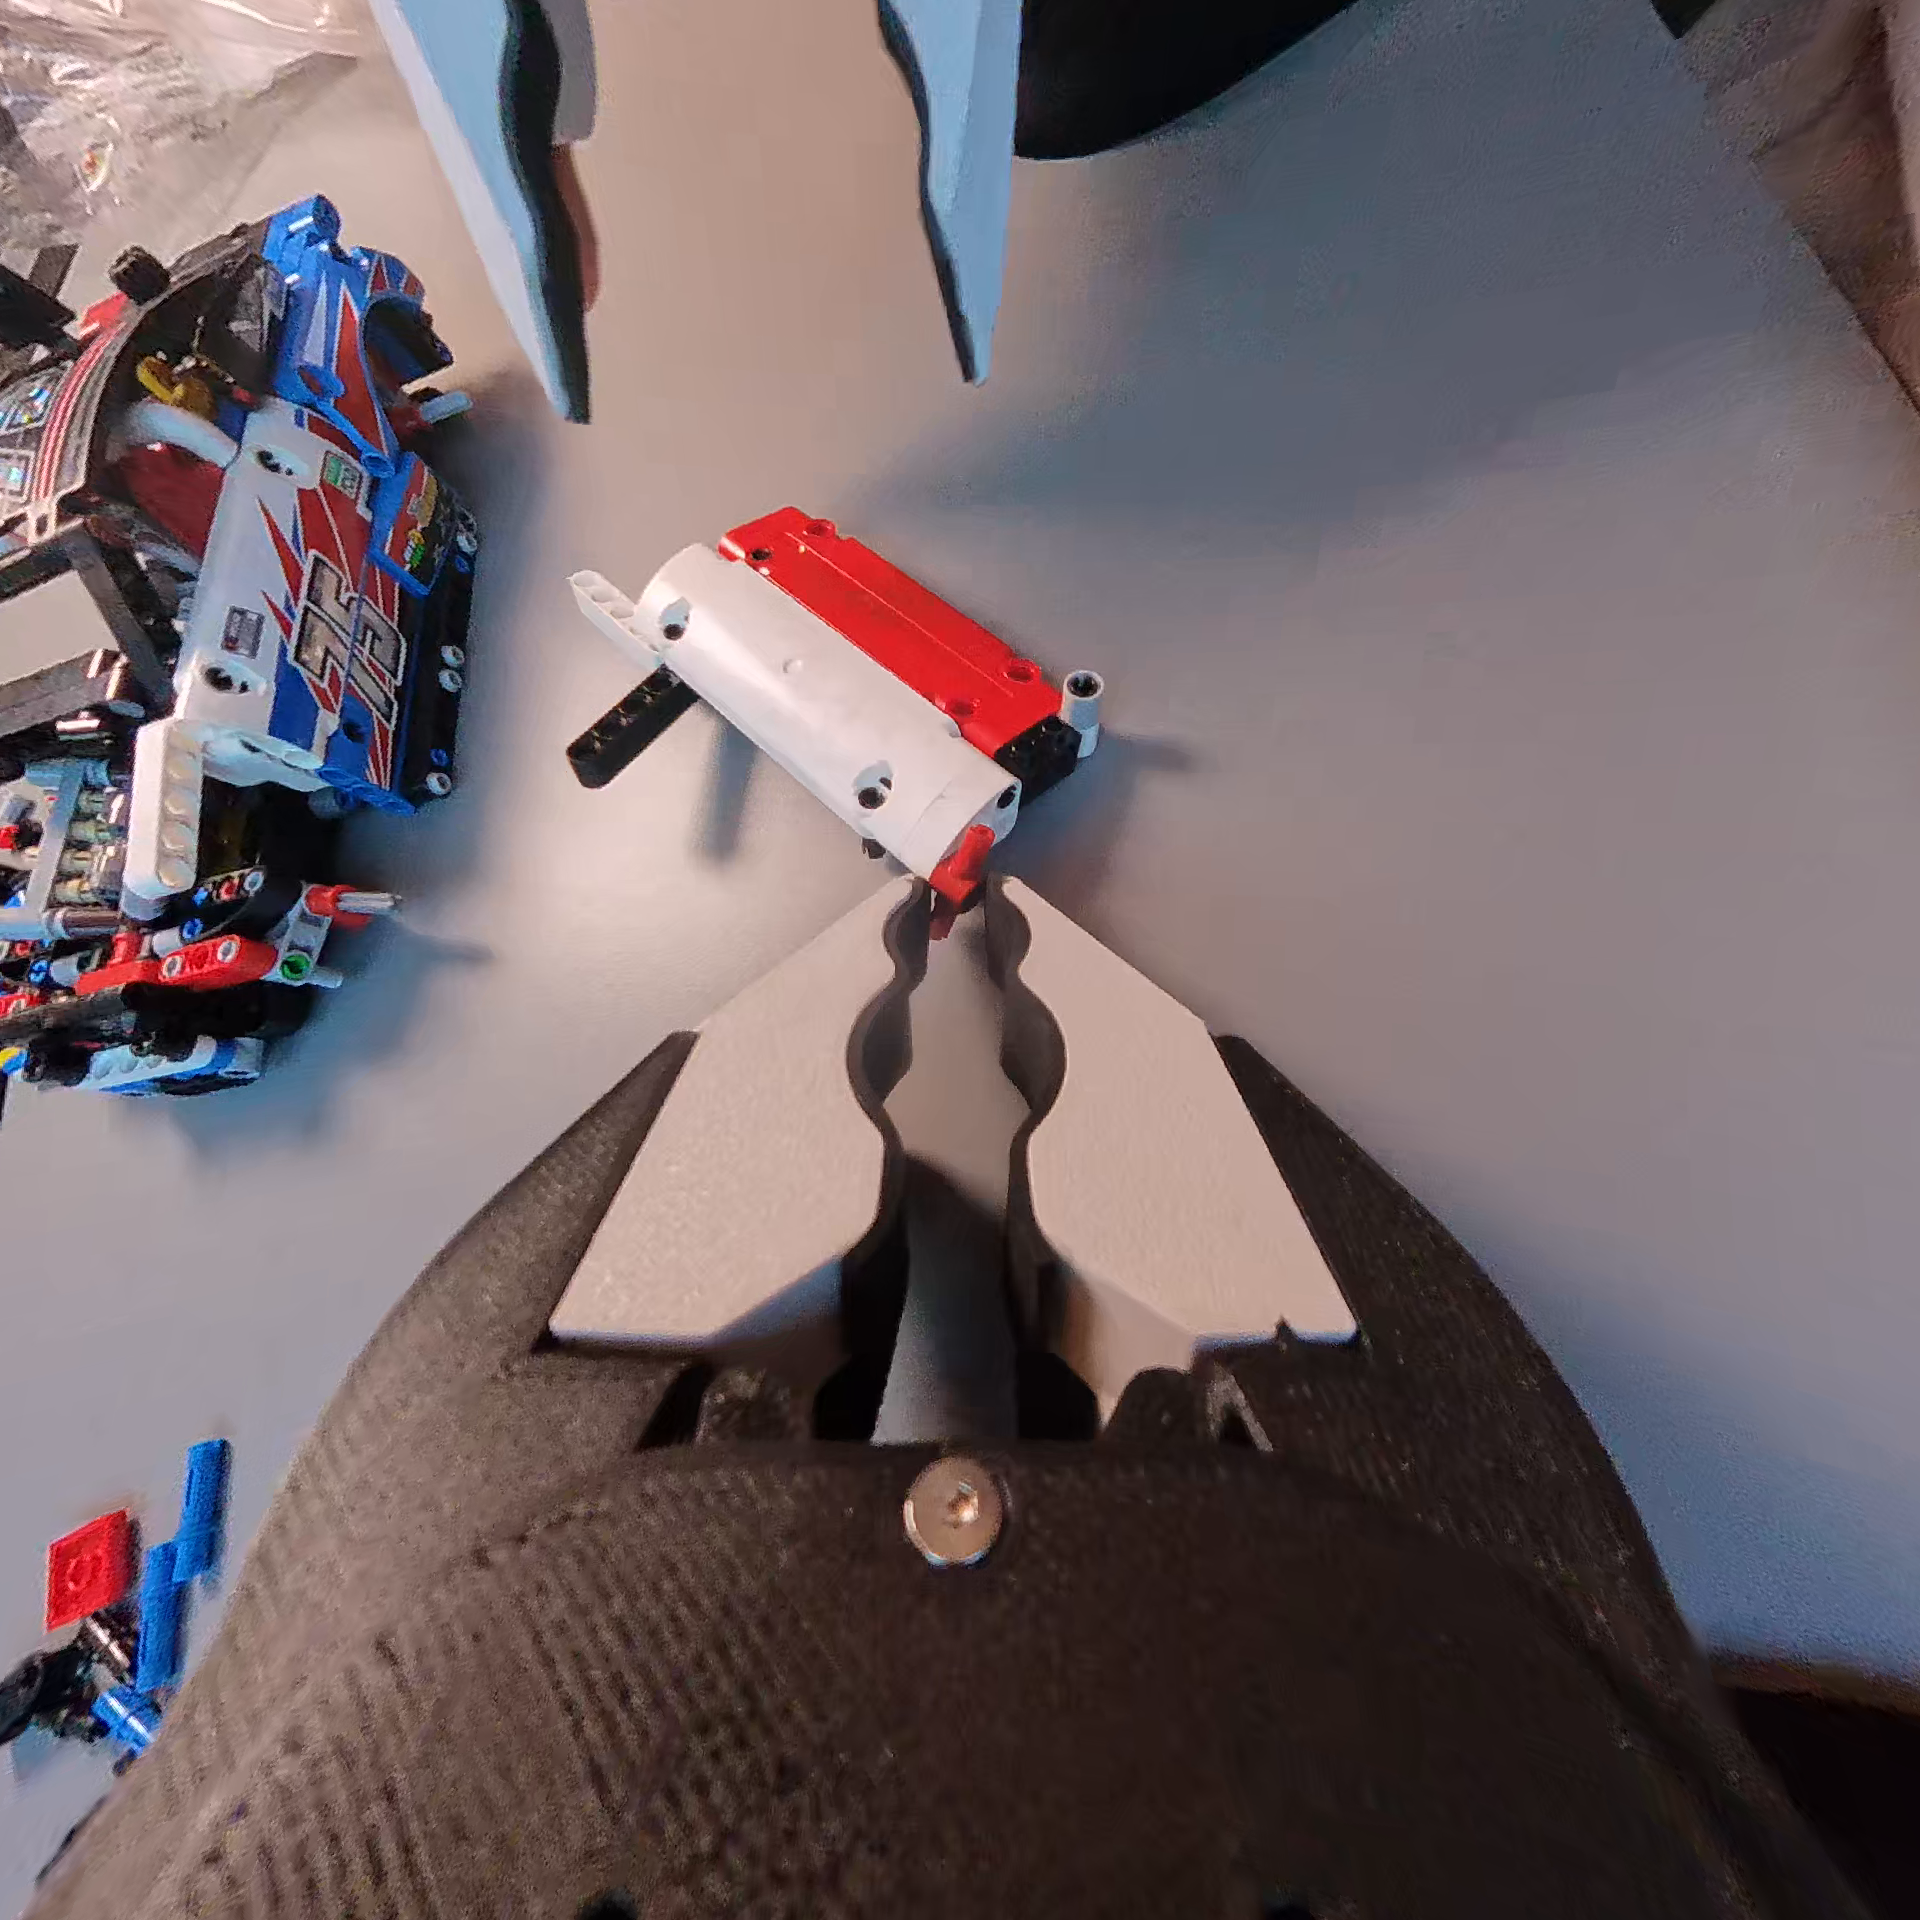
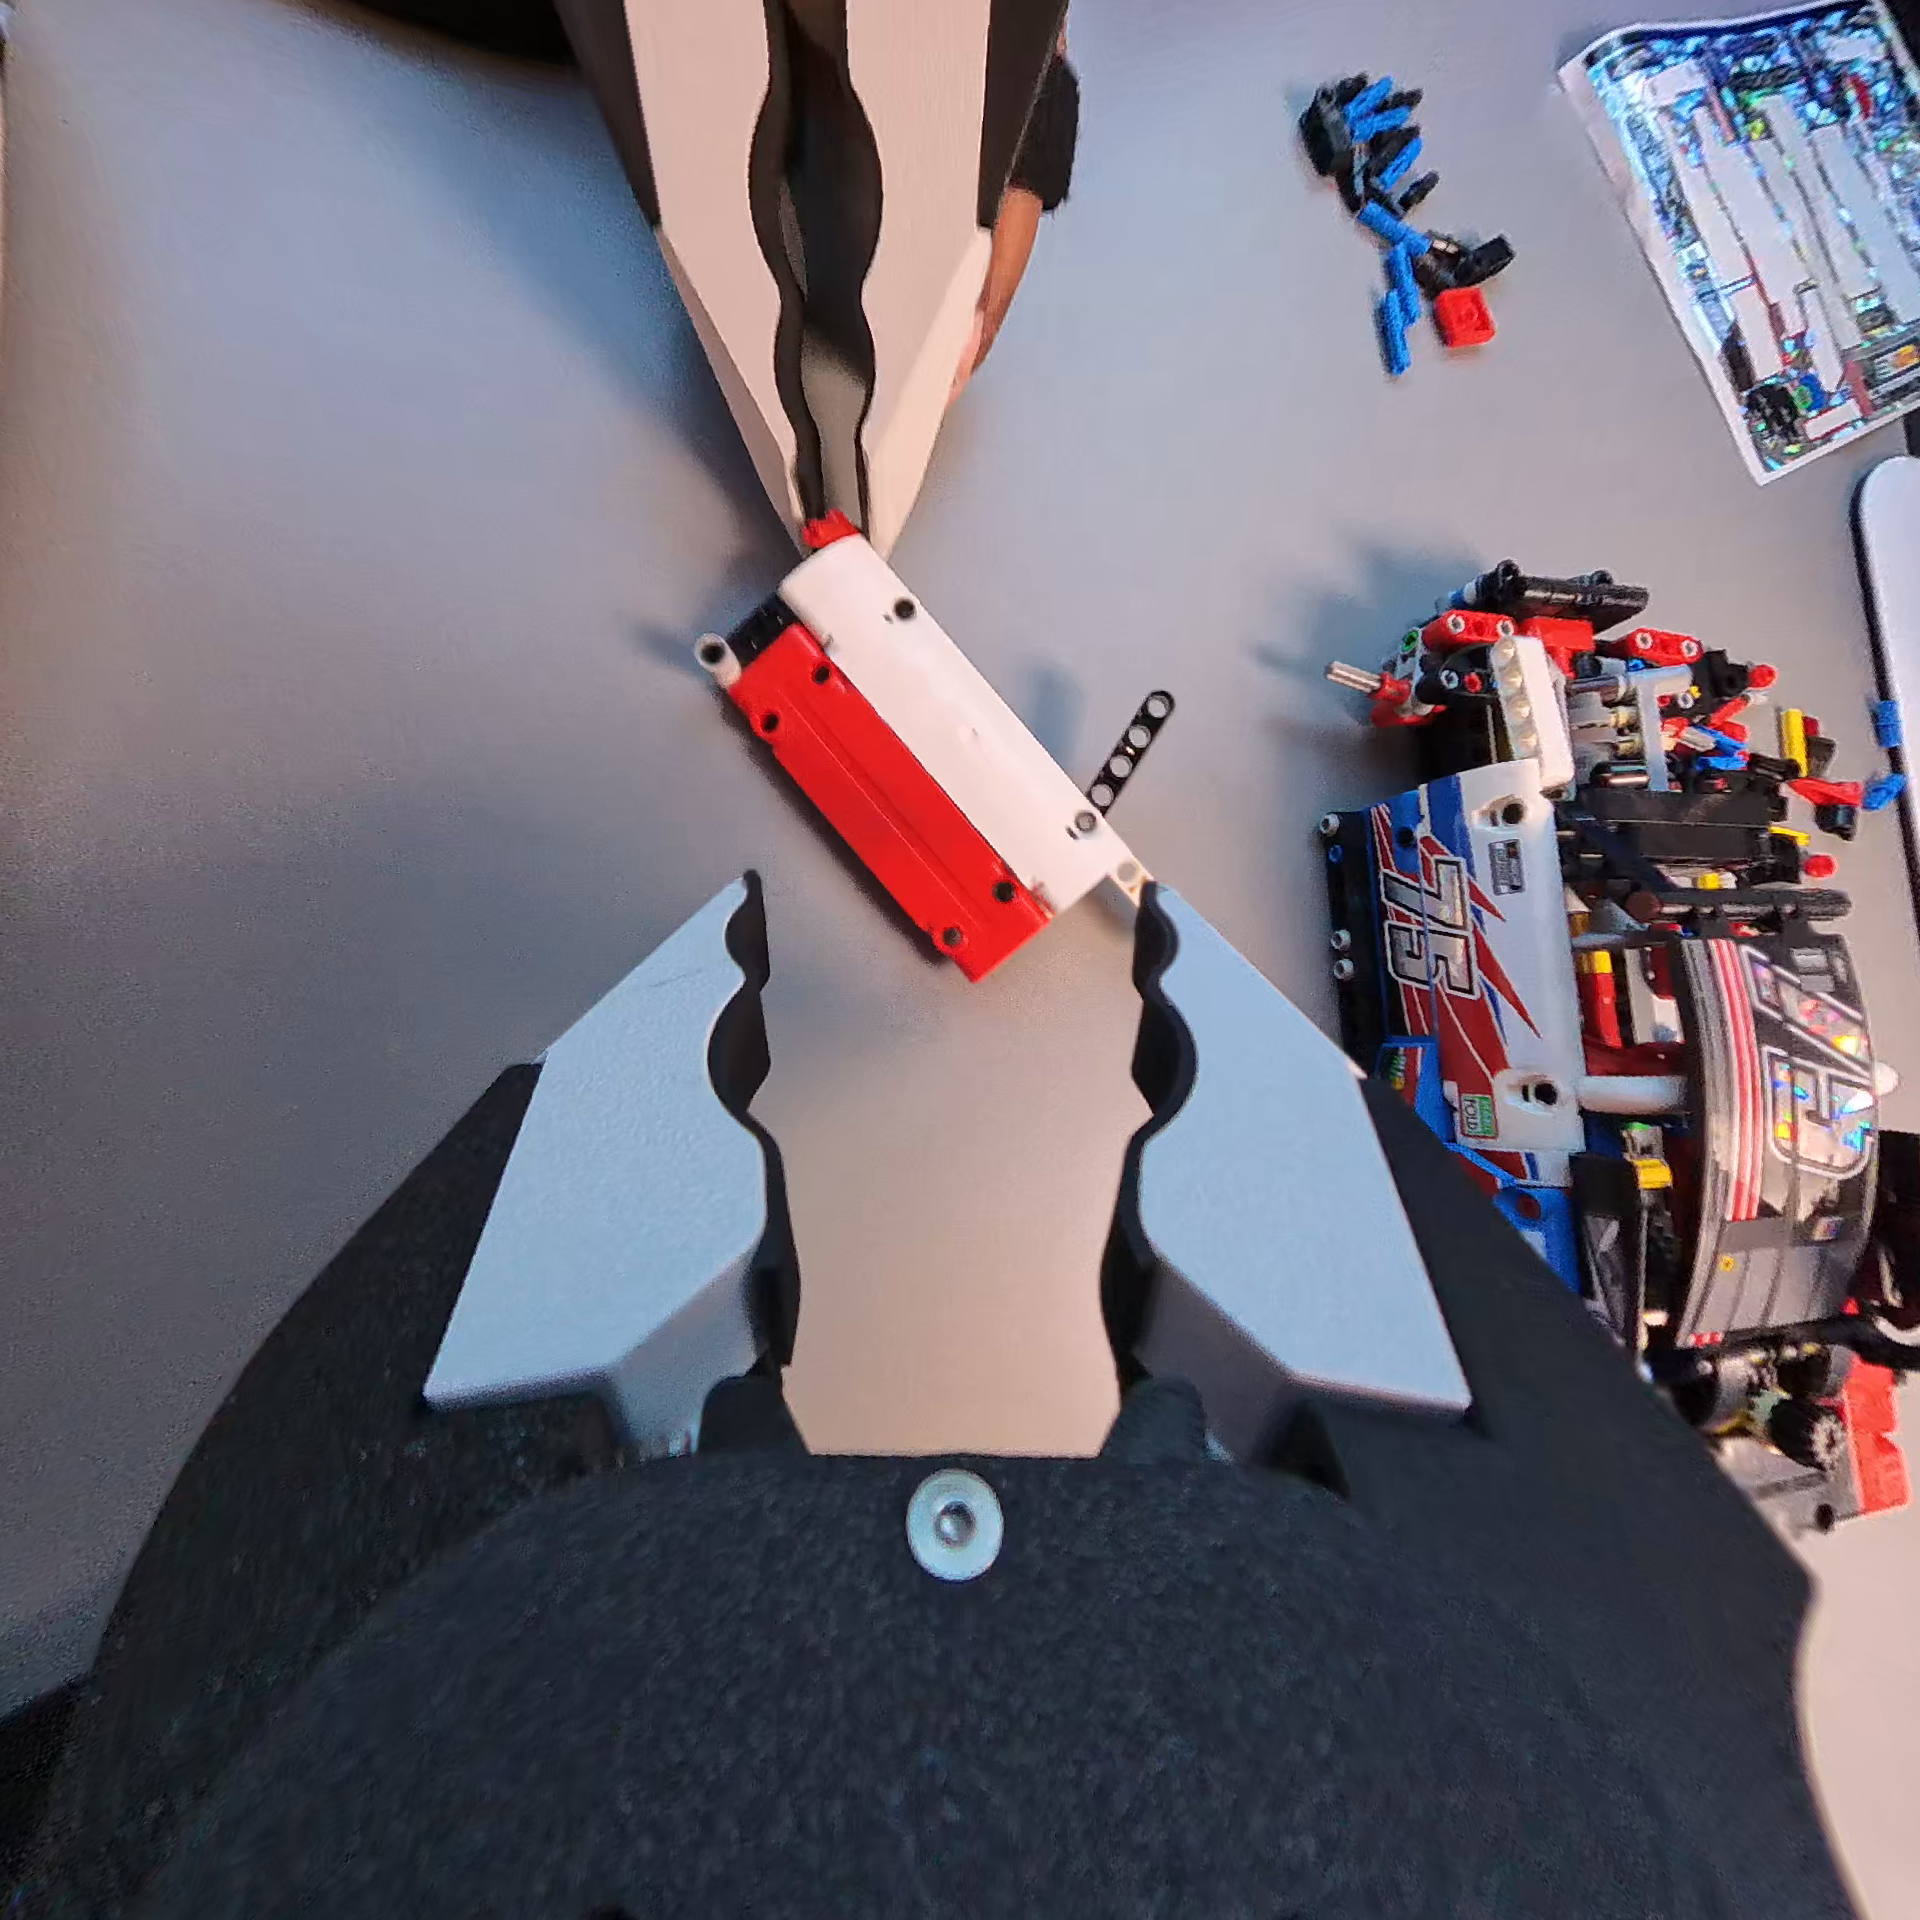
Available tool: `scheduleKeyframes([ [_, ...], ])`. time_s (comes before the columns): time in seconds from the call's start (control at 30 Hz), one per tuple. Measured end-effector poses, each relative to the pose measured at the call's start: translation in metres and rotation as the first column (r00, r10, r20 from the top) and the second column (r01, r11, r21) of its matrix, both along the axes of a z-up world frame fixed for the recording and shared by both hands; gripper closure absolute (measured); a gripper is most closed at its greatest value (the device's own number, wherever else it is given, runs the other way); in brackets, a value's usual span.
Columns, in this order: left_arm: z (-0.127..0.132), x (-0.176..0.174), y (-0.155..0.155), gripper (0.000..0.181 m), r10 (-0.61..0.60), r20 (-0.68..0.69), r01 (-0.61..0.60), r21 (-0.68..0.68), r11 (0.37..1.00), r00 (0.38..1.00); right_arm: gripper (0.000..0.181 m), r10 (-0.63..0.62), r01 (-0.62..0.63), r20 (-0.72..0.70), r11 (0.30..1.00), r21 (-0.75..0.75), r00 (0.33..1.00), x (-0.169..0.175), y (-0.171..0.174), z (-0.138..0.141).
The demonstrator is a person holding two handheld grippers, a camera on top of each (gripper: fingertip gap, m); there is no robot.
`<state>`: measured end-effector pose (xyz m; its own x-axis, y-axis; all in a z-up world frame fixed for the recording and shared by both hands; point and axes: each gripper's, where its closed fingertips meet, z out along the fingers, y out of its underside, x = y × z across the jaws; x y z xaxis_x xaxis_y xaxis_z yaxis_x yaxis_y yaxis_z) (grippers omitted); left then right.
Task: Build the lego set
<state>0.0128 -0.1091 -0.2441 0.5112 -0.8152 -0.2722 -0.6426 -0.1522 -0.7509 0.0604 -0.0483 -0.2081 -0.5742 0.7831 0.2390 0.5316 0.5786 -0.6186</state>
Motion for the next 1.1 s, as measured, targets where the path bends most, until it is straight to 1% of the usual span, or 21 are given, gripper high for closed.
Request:
scheduleKeyframes([
  [0.13,0.001,0.000,-0.006,0.173,-0.090,-0.009,0.090,0.024,0.996,0.996,0.098,0.083,-0.085,0.064,0.996,0.032,0.995,-0.005,0.011,-0.017],
  [0.23,0.002,-0.002,-0.006,0.173,-0.120,-0.014,0.120,0.043,0.992,0.993,0.091,0.130,-0.128,0.097,0.991,-0.023,0.987,-0.011,0.012,-0.030],
  [0.3,0.002,-0.006,-0.002,0.173,-0.102,-0.014,0.103,0.052,0.993,0.995,0.095,0.147,-0.140,0.101,0.988,-0.068,0.984,-0.015,0.010,-0.037],
  [0.33,0.003,-0.009,0.001,0.173,-0.083,-0.013,0.084,0.056,0.995,0.996,0.102,0.151,-0.144,0.094,0.986,-0.079,0.984,-0.016,0.008,-0.039],
  [0.4,0.003,-0.019,0.009,0.172,-0.017,-0.018,0.018,0.064,0.998,1.000,0.123,0.126,-0.119,0.056,0.987,-0.110,0.990,-0.020,0.007,-0.038],
  [0.43,0.003,-0.024,0.013,0.170,0.019,-0.017,-0.018,0.067,0.998,1.000,0.125,0.096,-0.091,0.040,0.989,-0.118,0.995,-0.021,0.008,-0.037],
  [0.5,0.007,-0.034,0.020,0.161,0.093,0.008,-0.093,0.068,0.993,0.996,0.126,0.012,-0.008,0.032,0.992,-0.123,0.999,-0.021,0.013,-0.037],
  [0.6,0.017,-0.041,0.025,0.140,0.154,0.098,-0.159,0.046,0.986,0.983,0.127,-0.112,0.114,0.025,0.987,-0.114,0.993,-0.018,0.018,-0.036],
  [0.67,0.022,-0.038,0.025,0.125,0.160,0.171,-0.162,-0.001,0.987,0.972,0.127,-0.167,0.167,0.014,0.978,-0.125,0.986,-0.019,0.016,-0.033],
  [0.7,0.023,-0.036,0.025,0.120,0.165,0.190,-0.164,-0.021,0.986,0.968,0.127,-0.177,0.176,0.003,0.976,-0.130,0.984,-0.020,0.014,-0.031],
  [0.77,0.018,-0.033,0.027,0.114,0.177,0.171,-0.172,-0.044,0.984,0.969,0.127,-0.194,0.192,-0.014,0.976,-0.107,0.981,-0.024,0.014,-0.030],
  [0.87,0.007,-0.033,0.029,0.115,0.191,0.094,-0.187,-0.059,0.981,0.977,0.127,-0.164,0.162,-0.037,0.985,-0.054,0.986,-0.028,0.013,-0.034],
  [0.93,0.004,-0.032,0.029,0.123,0.191,0.062,-0.188,-0.058,0.980,0.980,0.127,-0.169,0.166,-0.048,0.984,-0.061,0.984,-0.031,0.012,-0.035],
  [1.0,0.003,-0.033,0.029,0.131,0.195,0.049,-0.193,-0.049,0.980,0.980,0.129,-0.172,0.168,-0.057,0.983,-0.070,0.983,-0.032,0.011,-0.035],
  [1.1,0.003,-0.035,0.029,0.131,0.202,0.048,-0.200,-0.045,0.979,0.978,0.129,-0.170,0.163,-0.088,0.983,-0.081,0.981,-0.034,0.011,-0.034],
])
